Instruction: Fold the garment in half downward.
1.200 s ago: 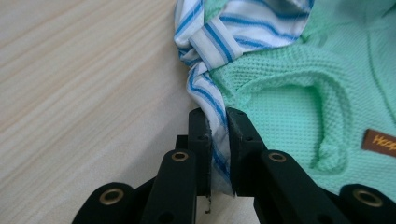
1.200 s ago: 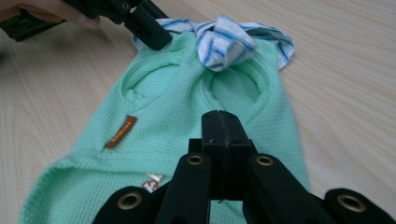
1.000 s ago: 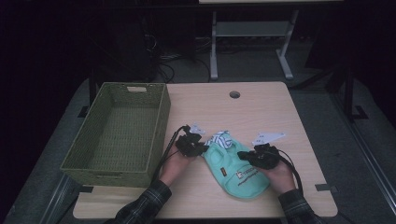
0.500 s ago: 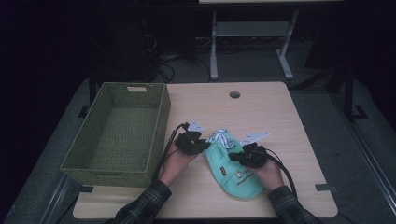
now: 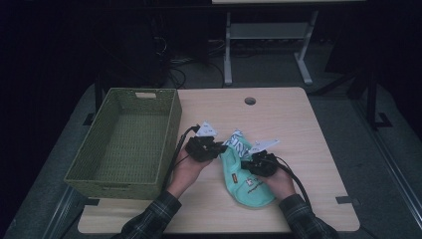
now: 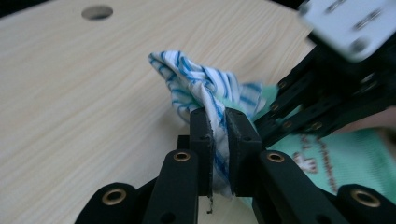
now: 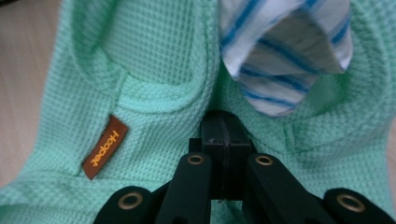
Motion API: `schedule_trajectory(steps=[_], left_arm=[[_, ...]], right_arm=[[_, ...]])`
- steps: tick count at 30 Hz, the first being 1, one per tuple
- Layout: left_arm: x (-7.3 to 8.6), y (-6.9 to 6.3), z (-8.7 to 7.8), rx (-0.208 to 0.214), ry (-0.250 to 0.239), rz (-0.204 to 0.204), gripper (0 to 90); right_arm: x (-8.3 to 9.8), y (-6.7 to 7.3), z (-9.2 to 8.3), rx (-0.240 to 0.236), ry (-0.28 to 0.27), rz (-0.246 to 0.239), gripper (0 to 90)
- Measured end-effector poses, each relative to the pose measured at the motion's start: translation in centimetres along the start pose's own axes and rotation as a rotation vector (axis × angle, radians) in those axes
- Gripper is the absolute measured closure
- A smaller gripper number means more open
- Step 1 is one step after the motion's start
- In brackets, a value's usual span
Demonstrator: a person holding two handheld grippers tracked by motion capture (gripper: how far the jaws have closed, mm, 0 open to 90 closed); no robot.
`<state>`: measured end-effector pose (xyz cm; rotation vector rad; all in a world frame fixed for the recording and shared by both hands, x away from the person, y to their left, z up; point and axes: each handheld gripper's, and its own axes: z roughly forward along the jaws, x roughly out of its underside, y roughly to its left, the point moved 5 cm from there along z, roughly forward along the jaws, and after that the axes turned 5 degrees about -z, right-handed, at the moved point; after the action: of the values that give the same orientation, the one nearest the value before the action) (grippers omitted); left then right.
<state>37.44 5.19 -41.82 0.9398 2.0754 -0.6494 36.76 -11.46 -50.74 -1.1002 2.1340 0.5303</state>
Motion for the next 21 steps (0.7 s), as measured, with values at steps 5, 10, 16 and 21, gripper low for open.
schedule_trajectory(steps=[5, 10, 16, 21], left_arm=[[-0.2, -0.1, 0.1, -0.003, -0.006, 0.010, 82.1], [-0.4, 0.6, 0.1, -0.021, -0.016, -0.002, 82.1], [-0.8, 1.4, -0.2, -0.048, -0.029, -0.013, 82.1], [-1.1, 1.8, -0.6, -0.066, -0.041, -0.015, 82.1]], right_arm=[[-0.2, -0.2, 0.3, 0.003, -0.013, 0.007, 90.0], [-0.3, -0.4, -1.3, 0.003, -0.038, 0.020, 89.9], [1.3, -0.4, -3.8, 0.012, -0.001, 0.026, 89.9], [3.1, 0.1, -5.3, 0.012, 0.015, 0.033, 89.9]])
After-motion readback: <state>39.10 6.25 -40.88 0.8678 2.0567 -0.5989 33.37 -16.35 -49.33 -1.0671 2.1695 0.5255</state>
